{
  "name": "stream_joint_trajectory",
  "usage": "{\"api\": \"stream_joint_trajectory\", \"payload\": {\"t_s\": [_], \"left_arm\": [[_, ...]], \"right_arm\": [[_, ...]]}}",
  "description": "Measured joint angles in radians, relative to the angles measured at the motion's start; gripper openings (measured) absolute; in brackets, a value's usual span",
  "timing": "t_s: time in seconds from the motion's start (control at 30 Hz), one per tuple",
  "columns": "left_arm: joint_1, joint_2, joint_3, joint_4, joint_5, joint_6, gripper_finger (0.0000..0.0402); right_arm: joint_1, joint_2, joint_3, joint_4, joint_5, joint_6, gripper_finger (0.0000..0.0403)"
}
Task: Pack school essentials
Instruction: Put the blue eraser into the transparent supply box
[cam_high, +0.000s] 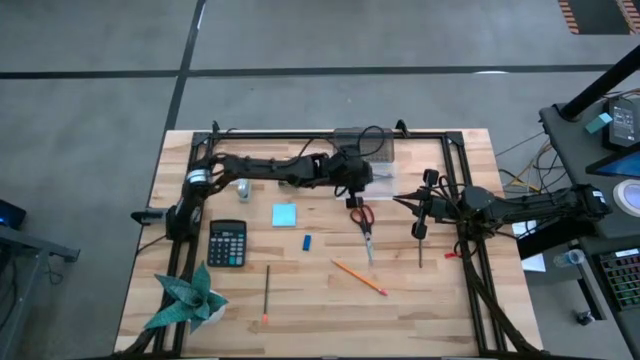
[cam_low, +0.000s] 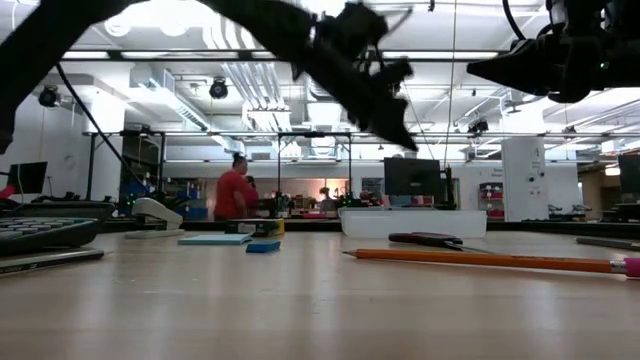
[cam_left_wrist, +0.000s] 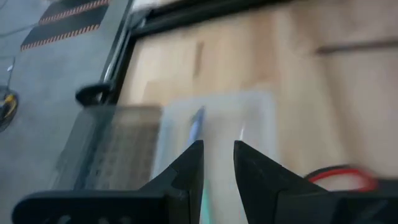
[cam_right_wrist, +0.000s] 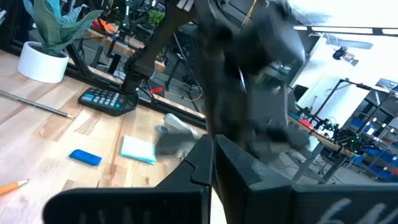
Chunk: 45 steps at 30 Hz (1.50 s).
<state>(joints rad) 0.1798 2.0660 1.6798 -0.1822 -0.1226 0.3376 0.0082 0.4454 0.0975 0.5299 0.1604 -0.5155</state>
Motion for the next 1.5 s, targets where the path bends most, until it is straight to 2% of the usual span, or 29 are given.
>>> {"api": "stream_joint_trajectory", "payload": {"t_s": [0.27,0.43,0.73,1.0,1.23,1.5], "left_arm": [[-0.146,-0.15,-0.001,-0.062,-0.088,-0.009,0.007],[-0.205,-0.217,-0.002,-0.088,-0.095,-0.017,0.007],[-0.271,-0.243,-0.002,-0.105,-0.094,-0.049,0.007],[-0.305,-0.248,0.001,-0.217,-0.085,-0.253,0.007],[-0.314,-0.248,0.001,-0.275,0.061,-0.439,0.007],[-0.319,-0.248,0.0,-0.358,0.263,-0.84,0.007]], "right_arm": [[0.0,0.002,0.016,0.001,0.001,-0.002,0.0009],[0.0,0.002,0.022,-0.001,0.0,-0.002,0.0009],[0.0,0.002,0.022,-0.003,0.0,0.016,0.0009],[0.0,0.002,0.022,-0.005,-0.001,0.012,0.0009],[0.0,0.002,0.022,-0.004,-0.001,0.007,0.0009],[0.0,0.002,0.022,-0.004,-0.001,0.008,0.0009]]}}
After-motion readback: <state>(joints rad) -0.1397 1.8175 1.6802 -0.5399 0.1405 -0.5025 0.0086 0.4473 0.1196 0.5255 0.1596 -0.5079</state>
